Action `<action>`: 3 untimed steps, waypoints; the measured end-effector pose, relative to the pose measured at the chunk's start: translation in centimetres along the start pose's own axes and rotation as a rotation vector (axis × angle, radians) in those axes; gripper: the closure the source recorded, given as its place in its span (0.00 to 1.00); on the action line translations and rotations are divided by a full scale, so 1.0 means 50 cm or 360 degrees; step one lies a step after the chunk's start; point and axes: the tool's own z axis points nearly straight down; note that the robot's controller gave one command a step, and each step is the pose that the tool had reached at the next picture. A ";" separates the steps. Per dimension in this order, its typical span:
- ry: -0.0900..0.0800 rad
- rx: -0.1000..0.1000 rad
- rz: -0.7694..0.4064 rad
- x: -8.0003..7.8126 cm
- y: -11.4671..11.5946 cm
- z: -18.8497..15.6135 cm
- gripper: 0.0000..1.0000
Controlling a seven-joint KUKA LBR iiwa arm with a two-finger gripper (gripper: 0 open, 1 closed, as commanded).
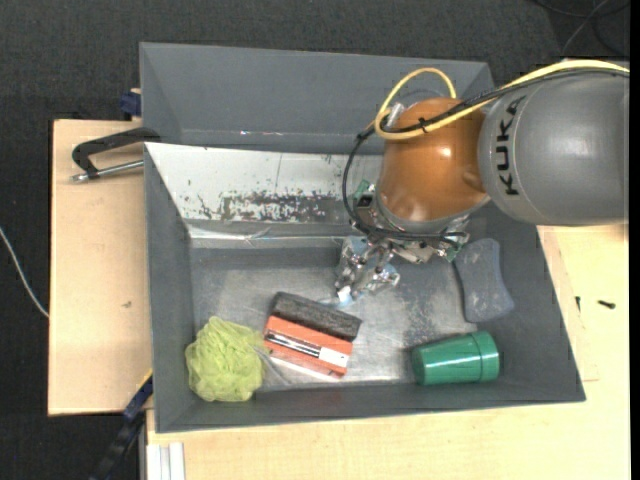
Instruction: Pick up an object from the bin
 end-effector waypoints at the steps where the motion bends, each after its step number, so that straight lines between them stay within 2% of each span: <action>1: -0.0001 -0.0001 0.0000 0.000 0.000 0.000 1.00; 3: -0.0001 -0.0001 0.0000 0.000 0.000 0.000 1.00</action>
Offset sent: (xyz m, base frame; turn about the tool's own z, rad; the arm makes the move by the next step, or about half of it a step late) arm 0.0000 0.0000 0.0000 0.0000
